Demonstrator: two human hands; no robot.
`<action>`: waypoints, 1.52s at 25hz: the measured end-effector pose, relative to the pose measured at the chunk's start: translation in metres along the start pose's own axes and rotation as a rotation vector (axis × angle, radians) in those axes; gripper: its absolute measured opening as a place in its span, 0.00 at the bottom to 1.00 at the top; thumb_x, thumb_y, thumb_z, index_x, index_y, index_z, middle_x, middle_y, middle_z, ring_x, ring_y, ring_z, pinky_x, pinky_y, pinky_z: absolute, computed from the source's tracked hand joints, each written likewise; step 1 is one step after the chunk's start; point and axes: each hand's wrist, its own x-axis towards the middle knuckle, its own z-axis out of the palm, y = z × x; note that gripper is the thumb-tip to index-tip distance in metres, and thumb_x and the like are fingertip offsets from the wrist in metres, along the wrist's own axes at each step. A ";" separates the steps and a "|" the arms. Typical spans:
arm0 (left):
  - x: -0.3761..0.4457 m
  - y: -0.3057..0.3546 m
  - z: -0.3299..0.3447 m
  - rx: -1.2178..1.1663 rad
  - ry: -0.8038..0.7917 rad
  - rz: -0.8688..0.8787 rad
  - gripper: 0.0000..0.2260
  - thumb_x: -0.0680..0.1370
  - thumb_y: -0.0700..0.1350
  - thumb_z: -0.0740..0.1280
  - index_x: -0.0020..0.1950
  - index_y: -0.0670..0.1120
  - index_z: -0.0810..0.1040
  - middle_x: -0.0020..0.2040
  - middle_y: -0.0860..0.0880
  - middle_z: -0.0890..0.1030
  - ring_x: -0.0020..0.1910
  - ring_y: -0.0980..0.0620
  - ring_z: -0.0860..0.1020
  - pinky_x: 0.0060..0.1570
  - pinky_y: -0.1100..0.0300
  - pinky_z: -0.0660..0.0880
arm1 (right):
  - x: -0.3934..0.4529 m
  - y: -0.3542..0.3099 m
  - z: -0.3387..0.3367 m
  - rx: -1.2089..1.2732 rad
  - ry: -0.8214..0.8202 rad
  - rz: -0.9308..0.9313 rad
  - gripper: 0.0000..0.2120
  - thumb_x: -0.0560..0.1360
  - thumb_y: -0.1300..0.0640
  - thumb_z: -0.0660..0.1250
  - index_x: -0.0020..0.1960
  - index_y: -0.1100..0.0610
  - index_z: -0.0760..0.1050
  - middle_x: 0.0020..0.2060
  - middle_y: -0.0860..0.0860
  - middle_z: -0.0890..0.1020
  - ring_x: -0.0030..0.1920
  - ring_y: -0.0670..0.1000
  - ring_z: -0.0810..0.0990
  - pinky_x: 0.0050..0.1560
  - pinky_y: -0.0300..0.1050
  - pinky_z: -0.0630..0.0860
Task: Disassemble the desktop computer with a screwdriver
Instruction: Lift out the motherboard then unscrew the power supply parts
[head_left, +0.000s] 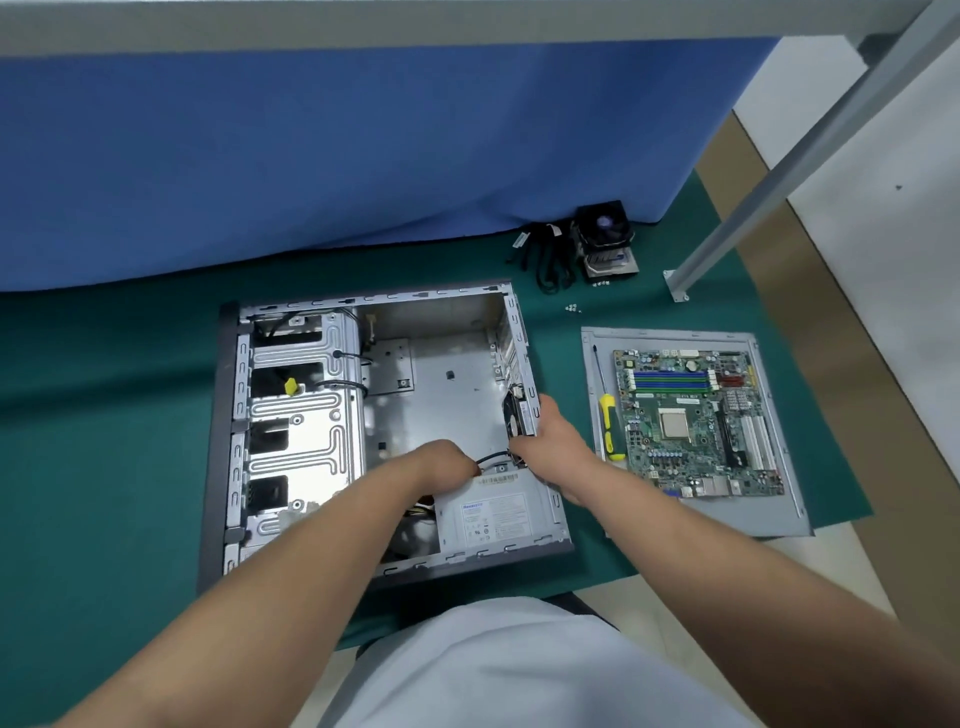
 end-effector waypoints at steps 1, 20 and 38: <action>0.003 -0.003 0.001 -0.043 0.020 -0.006 0.17 0.83 0.46 0.63 0.69 0.41 0.79 0.69 0.41 0.79 0.67 0.42 0.77 0.63 0.54 0.74 | 0.001 0.000 0.002 0.046 0.014 0.008 0.26 0.76 0.61 0.66 0.71 0.48 0.63 0.50 0.48 0.81 0.49 0.51 0.81 0.53 0.51 0.81; -0.006 -0.052 -0.009 0.138 0.143 0.045 0.14 0.84 0.44 0.62 0.66 0.41 0.82 0.67 0.43 0.81 0.63 0.45 0.78 0.60 0.60 0.73 | -0.018 -0.009 0.058 0.180 0.040 -0.062 0.28 0.75 0.65 0.64 0.72 0.46 0.65 0.51 0.47 0.81 0.49 0.48 0.80 0.44 0.42 0.77; -0.011 -0.011 -0.013 -0.751 0.516 0.037 0.10 0.82 0.36 0.64 0.60 0.42 0.82 0.53 0.45 0.85 0.47 0.51 0.82 0.43 0.63 0.75 | 0.060 0.078 -0.066 -0.708 0.265 0.132 0.25 0.77 0.62 0.67 0.70 0.61 0.62 0.67 0.62 0.67 0.66 0.64 0.69 0.60 0.57 0.75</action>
